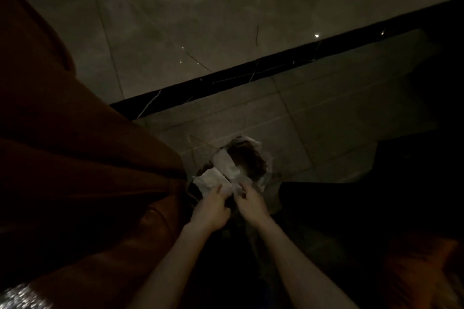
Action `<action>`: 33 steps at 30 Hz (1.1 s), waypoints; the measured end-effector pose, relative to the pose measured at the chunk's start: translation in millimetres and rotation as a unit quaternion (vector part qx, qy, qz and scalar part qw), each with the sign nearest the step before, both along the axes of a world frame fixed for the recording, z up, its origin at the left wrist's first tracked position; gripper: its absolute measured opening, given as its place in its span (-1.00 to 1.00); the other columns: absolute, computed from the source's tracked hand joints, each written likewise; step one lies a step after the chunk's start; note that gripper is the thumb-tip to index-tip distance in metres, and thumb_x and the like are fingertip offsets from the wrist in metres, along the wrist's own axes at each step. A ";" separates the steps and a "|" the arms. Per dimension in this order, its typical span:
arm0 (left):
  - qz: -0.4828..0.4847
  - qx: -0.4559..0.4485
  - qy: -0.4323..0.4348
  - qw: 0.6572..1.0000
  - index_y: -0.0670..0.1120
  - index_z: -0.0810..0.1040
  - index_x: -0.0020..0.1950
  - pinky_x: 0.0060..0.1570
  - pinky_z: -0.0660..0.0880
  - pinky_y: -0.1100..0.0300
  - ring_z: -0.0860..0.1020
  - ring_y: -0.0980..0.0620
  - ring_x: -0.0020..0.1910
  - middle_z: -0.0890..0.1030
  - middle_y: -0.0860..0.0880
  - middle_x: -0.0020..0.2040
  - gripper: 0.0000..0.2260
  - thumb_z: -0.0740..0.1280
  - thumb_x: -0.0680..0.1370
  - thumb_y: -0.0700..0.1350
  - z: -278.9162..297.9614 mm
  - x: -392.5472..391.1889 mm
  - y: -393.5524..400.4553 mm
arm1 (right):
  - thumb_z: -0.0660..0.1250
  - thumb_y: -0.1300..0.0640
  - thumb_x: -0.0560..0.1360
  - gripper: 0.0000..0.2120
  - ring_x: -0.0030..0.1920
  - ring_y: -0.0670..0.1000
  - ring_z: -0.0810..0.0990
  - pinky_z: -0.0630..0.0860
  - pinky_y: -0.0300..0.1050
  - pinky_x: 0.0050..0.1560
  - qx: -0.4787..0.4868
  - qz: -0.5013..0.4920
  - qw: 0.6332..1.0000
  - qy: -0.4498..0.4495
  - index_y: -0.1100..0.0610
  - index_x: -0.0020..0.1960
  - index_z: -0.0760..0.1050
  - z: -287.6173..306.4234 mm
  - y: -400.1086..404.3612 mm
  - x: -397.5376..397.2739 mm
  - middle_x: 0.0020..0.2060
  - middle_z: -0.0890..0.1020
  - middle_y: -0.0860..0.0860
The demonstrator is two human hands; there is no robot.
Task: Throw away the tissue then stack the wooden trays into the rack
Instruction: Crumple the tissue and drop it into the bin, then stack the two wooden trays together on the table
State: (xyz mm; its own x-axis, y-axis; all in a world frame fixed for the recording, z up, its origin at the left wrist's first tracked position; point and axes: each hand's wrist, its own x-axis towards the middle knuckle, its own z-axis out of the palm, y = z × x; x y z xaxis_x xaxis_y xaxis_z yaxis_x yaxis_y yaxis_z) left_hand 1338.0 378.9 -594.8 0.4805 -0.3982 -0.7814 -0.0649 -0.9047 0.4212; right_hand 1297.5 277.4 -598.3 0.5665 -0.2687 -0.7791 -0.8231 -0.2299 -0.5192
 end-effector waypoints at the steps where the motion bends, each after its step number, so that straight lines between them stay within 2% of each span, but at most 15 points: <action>1: -0.009 0.005 0.009 1.000 -0.01 0.30 0.35 0.28 0.35 0.01 0.27 -0.12 0.38 0.11 -0.08 0.50 -0.58 0.18 0.49 -0.19 0.5 2.1 -0.6 | 0.14 0.22 0.52 -0.69 0.24 0.18 0.44 0.38 -0.10 0.17 -0.009 0.013 1.000 -0.003 0.23 0.25 0.36 2.1 -1.0 1.9 0.23 0.50 0.21; 3: 0.000 0.000 0.013 1.000 -0.04 0.35 0.31 0.27 0.39 -0.04 0.34 -0.11 0.33 0.26 -0.12 0.44 -0.61 0.19 0.48 -0.18 7.4 5.9 -1.1 | 0.16 0.20 0.52 -0.69 0.21 0.17 0.47 0.41 -0.10 0.11 -0.037 0.034 0.999 -0.014 0.22 0.24 0.39 10.4 -2.3 6.7 0.21 0.52 0.22; 5: 0.011 0.000 -0.013 1.000 -0.10 0.43 0.20 0.14 0.47 0.00 0.47 -0.12 0.17 0.46 -0.16 0.26 -0.70 0.18 0.48 -0.15 22.8 10.4 -1.6 | 0.17 0.17 0.51 -0.71 0.17 0.16 0.51 0.44 -0.09 0.09 -0.062 0.068 0.996 -0.015 0.20 0.20 0.43 23.8 -2.0 11.4 0.17 0.56 0.21; 7: 0.010 0.006 -0.046 0.999 -0.11 0.47 0.10 -0.01 0.50 0.04 0.53 -0.13 0.03 0.56 -0.19 0.11 -0.77 0.17 0.48 -0.12 43.7 16.6 -1.6 | 0.16 0.15 0.50 -0.74 0.12 0.17 0.54 0.46 -0.08 0.03 -0.100 0.141 0.985 -0.002 0.19 0.14 0.47 43.0 -1.0 17.0 0.12 0.58 0.20; 10: 0.008 0.017 -0.081 0.997 -0.10 0.51 0.04 -0.10 0.53 0.06 0.56 -0.06 -0.10 0.59 -0.13 0.01 -0.80 0.17 0.49 -0.10 88.6 28.1 -2.1 | 0.16 0.13 0.50 -0.78 0.04 0.19 0.55 0.47 -0.05 -0.01 -0.146 0.237 0.960 -0.006 0.20 0.04 0.48 86.7 -0.2 27.6 0.05 0.59 0.21; 12: -0.005 0.007 -0.127 0.992 -0.11 0.53 0.00 -0.08 0.56 0.05 0.56 -0.07 -0.08 0.60 -0.13 0.00 -0.81 0.17 0.49 -0.11 127.0 35.6 -4.9 | 0.13 0.16 0.51 -0.80 0.02 0.20 0.55 0.45 -0.04 -0.08 -0.180 0.269 0.946 -0.038 0.22 0.00 0.48 127.8 -1.3 33.4 0.03 0.59 0.21; 14: -0.021 -0.015 -0.180 0.983 -0.14 0.53 -0.06 -0.11 0.53 0.06 0.55 -0.12 -0.08 0.59 -0.16 -0.02 -0.81 0.16 0.49 -0.12 170.8 38.5 -9.1 | 0.11 0.21 0.50 -0.81 -0.01 0.21 0.56 0.43 -0.04 -0.15 -0.217 0.279 0.930 -0.098 0.24 -0.03 0.47 173.6 -2.9 34.6 0.01 0.59 0.23; 17: -0.035 -0.053 -0.263 0.963 -0.15 0.52 -0.10 -0.18 0.48 0.07 0.53 -0.11 -0.11 0.56 -0.16 -0.05 -0.81 0.14 0.51 -0.14 244.4 33.6 -17.5 | 0.12 0.24 0.50 -0.82 0.03 0.21 0.56 0.48 0.01 -0.08 -0.267 0.269 0.908 -0.176 0.25 0.02 0.45 249.7 -5.4 26.8 0.03 0.58 0.22; 21: -0.063 -0.106 -0.342 0.931 -0.14 0.52 -0.06 -0.06 0.49 -0.01 0.53 -0.13 -0.04 0.54 -0.15 -0.01 -0.85 0.18 0.48 -0.19 343.9 7.6 -34.8 | 0.11 0.30 0.50 -0.77 0.10 0.21 0.51 0.48 0.06 0.02 -0.326 0.257 0.874 -0.252 0.26 0.14 0.37 345.0 -14.1 -6.4 0.10 0.52 0.22; 25: -0.090 -0.174 -0.407 0.892 -0.11 0.51 0.01 -0.03 0.48 0.05 0.51 -0.06 -0.01 0.55 -0.08 0.04 -0.83 0.17 0.51 -0.13 420.2 -40.9 -61.3 | 0.12 0.27 0.50 -0.79 0.03 0.20 0.53 0.48 0.06 -0.03 -0.372 0.206 0.850 -0.311 0.23 0.12 0.37 418.2 -46.4 -64.6 0.05 0.54 0.20; 27: -0.110 -0.225 -0.442 0.862 -0.06 0.50 0.10 0.00 0.46 0.10 0.50 -0.02 0.06 0.55 -0.04 0.10 -0.78 0.16 0.52 -0.11 445.7 -70.2 -78.0 | 0.12 0.21 0.50 -0.74 0.04 0.18 0.54 0.49 0.04 0.00 -0.418 0.180 0.824 -0.336 0.21 0.17 0.38 443.9 -68.8 -103.0 0.08 0.56 0.18; 30: -0.157 -0.271 -0.479 0.820 -0.03 0.39 0.27 0.21 0.37 0.12 0.42 0.01 0.24 0.48 -0.03 0.29 -0.68 0.16 0.51 -0.09 467.8 -117.1 -107.3 | 0.26 0.21 0.42 -0.66 0.04 0.15 0.58 0.55 0.00 0.04 -0.487 0.137 0.776 -0.377 0.24 0.18 0.44 470.5 -101.5 -169.9 0.06 0.62 0.16; 33: -0.208 -0.268 -0.464 0.818 -0.05 0.20 0.40 0.37 0.18 0.13 0.26 0.01 0.39 0.31 -0.04 0.43 -0.57 0.13 0.54 -0.04 477.1 -171.7 -139.9 | 0.41 0.20 0.31 -0.61 -0.03 0.14 0.64 0.60 -0.02 -0.03 -0.546 0.076 0.749 -0.367 0.26 0.12 0.51 484.9 -129.9 -240.8 -0.01 0.67 0.17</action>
State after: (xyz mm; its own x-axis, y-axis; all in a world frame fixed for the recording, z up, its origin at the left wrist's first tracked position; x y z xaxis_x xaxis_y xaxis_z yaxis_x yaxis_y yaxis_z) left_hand 1166.3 239.0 -117.7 0.5035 -0.8439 0.1852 -0.8375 -0.4239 0.3448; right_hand 1056.7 147.5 -113.4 0.8238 -0.4072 0.3943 -0.3285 -0.9099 -0.2533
